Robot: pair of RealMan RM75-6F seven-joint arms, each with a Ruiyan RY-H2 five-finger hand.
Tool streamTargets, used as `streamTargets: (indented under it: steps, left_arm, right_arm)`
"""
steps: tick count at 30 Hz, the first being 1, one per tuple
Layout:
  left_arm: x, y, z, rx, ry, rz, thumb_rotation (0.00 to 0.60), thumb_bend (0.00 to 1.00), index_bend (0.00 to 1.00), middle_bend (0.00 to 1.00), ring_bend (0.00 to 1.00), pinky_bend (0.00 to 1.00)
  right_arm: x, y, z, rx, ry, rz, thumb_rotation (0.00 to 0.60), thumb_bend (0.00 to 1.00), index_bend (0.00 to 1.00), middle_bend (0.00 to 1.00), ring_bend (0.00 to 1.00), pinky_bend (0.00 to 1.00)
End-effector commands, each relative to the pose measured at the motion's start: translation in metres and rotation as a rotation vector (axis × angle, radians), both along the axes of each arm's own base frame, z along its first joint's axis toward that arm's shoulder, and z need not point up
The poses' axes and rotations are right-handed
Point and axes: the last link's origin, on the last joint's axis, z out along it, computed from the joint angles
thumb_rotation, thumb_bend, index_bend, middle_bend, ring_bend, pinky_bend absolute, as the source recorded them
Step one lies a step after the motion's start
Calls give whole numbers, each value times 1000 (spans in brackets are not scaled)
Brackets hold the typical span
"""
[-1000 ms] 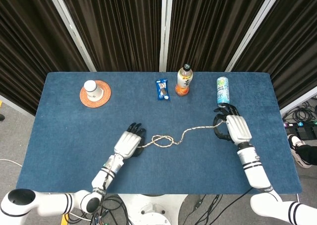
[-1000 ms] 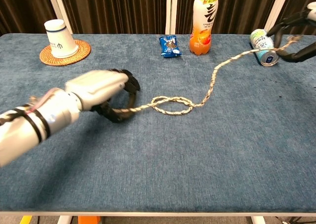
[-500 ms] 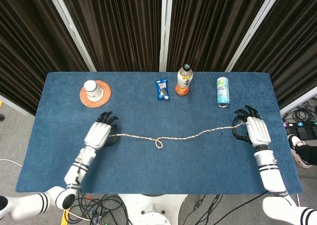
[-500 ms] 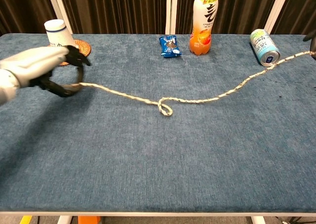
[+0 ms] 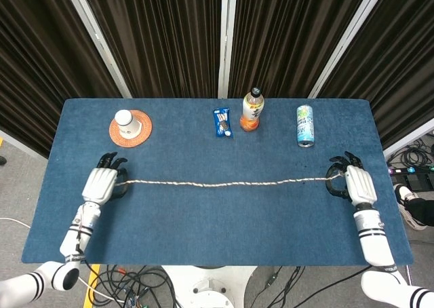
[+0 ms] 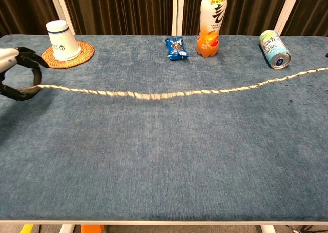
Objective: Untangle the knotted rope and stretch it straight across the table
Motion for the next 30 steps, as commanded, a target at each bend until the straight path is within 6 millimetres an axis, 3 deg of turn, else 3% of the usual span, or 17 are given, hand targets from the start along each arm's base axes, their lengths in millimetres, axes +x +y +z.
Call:
streamTargets:
  steps: [1, 14, 16, 21, 24, 30]
  left_arm:
    - [-6, -2, -1, -9, 3, 13, 600, 413, 603, 194, 51, 64]
    - [-18, 1, -11, -13, 9, 23, 600, 412, 579, 194, 51, 62]
    - [-20, 0, -12, -18, 12, 23, 600, 411, 538, 194, 51, 62]
    - [-20, -1, -12, -21, 17, 15, 600, 376, 348, 189, 51, 62]
    - [-19, -2, -11, -25, 18, 12, 600, 355, 294, 185, 51, 61]
    - [-20, -4, 12, 34, -11, 12, 600, 310, 263, 177, 51, 61]
  right_arm:
    - [-3, 1, -4, 9, -2, -9, 600, 487, 657, 237, 0, 0]
    - [-15, 9, -34, 70, 12, -19, 600, 487, 658, 225, 0, 0]
    - [-17, 10, -38, 83, 18, -22, 600, 479, 622, 211, 0, 0]
    - [-20, 16, -42, 109, 19, -17, 600, 367, 330, 153, 0, 0]
    - [-19, 19, -39, 97, 13, -3, 600, 354, 229, 138, 0, 0]
    - [-11, 22, -10, -11, 36, 76, 600, 350, 167, 129, 0, 0]
